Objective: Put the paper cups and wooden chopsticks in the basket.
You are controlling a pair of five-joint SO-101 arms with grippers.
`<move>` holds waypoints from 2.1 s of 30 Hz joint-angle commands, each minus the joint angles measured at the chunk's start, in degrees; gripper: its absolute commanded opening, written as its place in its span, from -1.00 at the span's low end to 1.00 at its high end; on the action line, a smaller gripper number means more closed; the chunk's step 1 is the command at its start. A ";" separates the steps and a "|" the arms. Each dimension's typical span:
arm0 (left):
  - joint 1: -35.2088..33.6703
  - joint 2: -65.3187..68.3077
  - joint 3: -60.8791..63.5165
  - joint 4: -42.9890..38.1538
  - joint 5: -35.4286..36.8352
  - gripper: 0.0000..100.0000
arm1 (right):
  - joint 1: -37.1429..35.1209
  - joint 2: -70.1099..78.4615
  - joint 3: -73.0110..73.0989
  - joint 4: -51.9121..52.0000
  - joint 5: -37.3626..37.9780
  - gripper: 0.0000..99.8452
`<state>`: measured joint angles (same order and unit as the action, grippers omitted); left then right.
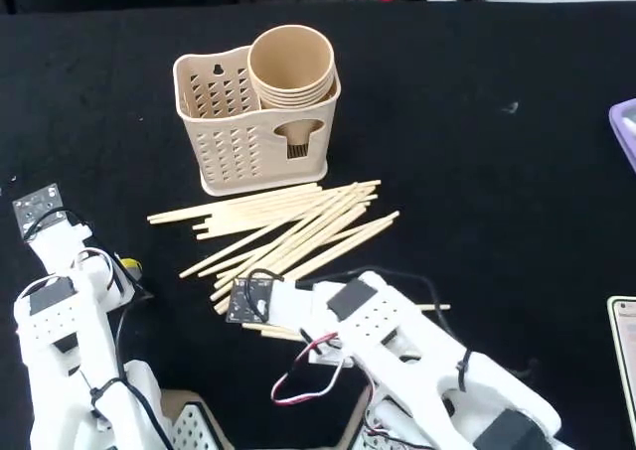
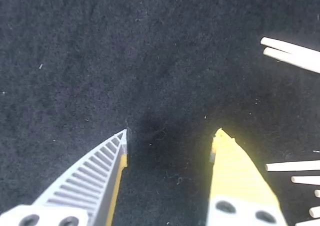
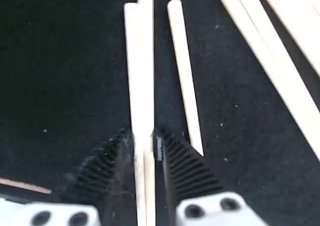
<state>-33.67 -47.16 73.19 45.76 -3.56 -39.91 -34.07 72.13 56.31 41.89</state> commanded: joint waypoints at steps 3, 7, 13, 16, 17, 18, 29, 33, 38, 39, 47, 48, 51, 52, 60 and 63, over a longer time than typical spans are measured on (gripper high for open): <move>0.48 -1.14 -0.57 -0.44 0.26 -0.46 | -0.53 -5.58 -2.42 0.97 -0.18 -0.98; 0.48 -1.14 -0.57 -0.44 0.26 -0.46 | -0.53 -12.35 -5.67 6.42 -0.18 -0.98; 0.48 -1.14 -0.57 -0.44 0.26 -0.46 | -0.53 -23.16 -13.58 9.93 -4.92 -0.98; 0.48 -1.14 -0.57 -0.44 0.26 -0.46 | -0.53 -26.59 -18.68 9.93 -7.74 -0.98; 0.48 -1.14 -0.57 -0.44 0.26 -0.46 | -0.53 -27.21 -20.88 9.85 -8.79 -0.98; 0.48 -1.14 -0.57 -0.44 0.26 -0.46 | -0.53 -27.56 -23.43 9.85 -10.20 -0.98; 0.48 -0.88 -0.57 -0.44 0.26 -0.46 | -0.53 -25.98 -34.15 -25.23 -29.19 -0.98; 0.48 -0.88 -0.57 -0.44 0.26 -0.46 | -0.53 -19.30 -34.51 -40.79 -30.86 -0.98; 0.48 -0.97 -0.57 -0.44 0.26 -0.46 | -0.53 -6.64 -41.10 -51.16 -31.12 -0.98; 0.48 -0.97 -0.57 -0.44 0.26 -0.46 | -0.53 -3.91 -43.12 -52.04 -31.12 -0.98; 0.48 -1.14 -0.57 -0.18 0.26 -0.46 | 4.48 15.08 -61.23 -53.01 -31.21 -0.98; 0.48 -1.14 -0.57 -0.18 0.26 -0.46 | 4.75 16.84 -62.46 -53.01 -31.21 -0.98; 0.48 -1.14 -0.57 -0.18 0.26 -0.46 | 5.36 21.05 -64.22 -53.01 -31.21 -0.98; 0.48 -1.14 -0.57 -0.18 0.26 -0.46 | 5.45 21.93 -64.13 -53.01 -31.21 -0.98; 0.48 -1.23 -0.57 -0.35 0.26 -0.46 | 5.63 23.25 -59.56 -51.08 -31.21 -0.97; 0.48 -1.23 -0.57 -0.35 0.26 -0.46 | 5.63 23.69 -59.21 -47.65 -31.30 -0.86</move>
<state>-33.67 -47.16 73.19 45.76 -3.56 -35.25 -10.15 13.32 6.81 11.12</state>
